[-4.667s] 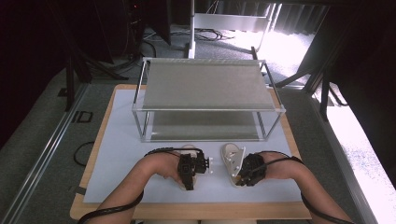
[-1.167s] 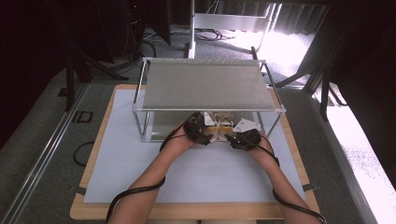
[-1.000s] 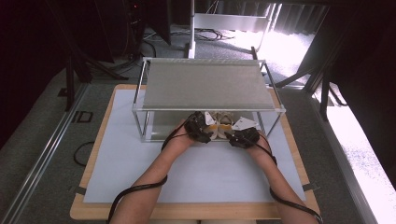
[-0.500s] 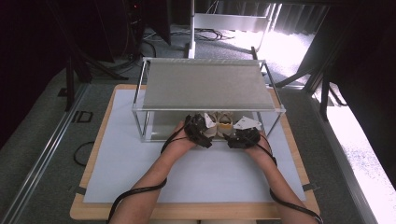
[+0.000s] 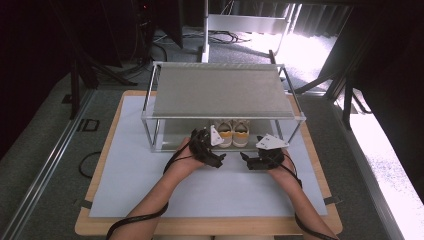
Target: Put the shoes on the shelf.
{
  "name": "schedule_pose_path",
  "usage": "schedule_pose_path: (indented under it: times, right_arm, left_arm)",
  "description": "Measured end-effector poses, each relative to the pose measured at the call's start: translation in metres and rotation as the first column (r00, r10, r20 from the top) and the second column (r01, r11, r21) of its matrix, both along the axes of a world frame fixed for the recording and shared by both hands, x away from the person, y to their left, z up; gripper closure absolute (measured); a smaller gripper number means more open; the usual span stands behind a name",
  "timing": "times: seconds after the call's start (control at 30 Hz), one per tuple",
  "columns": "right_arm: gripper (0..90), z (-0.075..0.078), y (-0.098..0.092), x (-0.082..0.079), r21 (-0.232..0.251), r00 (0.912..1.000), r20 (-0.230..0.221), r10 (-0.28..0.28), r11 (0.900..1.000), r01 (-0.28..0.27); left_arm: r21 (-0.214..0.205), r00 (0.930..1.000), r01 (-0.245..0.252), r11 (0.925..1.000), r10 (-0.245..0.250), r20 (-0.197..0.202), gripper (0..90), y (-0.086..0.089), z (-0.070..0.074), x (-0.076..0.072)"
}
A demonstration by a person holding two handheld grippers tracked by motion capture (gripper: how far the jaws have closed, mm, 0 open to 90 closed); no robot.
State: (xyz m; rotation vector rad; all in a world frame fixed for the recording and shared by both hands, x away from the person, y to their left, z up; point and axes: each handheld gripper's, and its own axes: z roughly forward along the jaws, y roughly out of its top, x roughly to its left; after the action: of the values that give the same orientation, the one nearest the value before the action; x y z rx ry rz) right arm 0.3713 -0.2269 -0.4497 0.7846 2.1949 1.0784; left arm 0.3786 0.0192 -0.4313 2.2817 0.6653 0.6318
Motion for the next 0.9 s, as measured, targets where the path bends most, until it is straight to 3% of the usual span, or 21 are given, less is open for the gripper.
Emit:
schedule_pose_path:
  times: [0.3, 0.5, 0.9]
  right_arm:
    - [13.1, -0.017, -0.025, -0.019, -0.009, 0.999, -0.017, -0.042, 0.9991, 0.041]
    - [13.1, -0.02, -0.037, -0.032, -0.021, 0.9981, -0.015, -0.059, 0.998, 0.059]
    - [13.1, -0.021, -0.077, -0.059, 0.024, 0.9888, -0.018, -0.148, 0.9886, 0.149]
  left_arm:
    - [-0.019, 0.9993, -0.02, 0.9996, 0.02, -0.031, 8.4, 0.024, -0.012, -0.017]
    - [-0.038, 0.9984, -0.039, 0.9985, 0.038, -0.042, 8.4, 0.041, -0.02, -0.029]
    - [-0.104, 0.9945, -0.091, 0.9904, 0.085, -0.06, 8.4, 0.083, -0.034, -0.054]
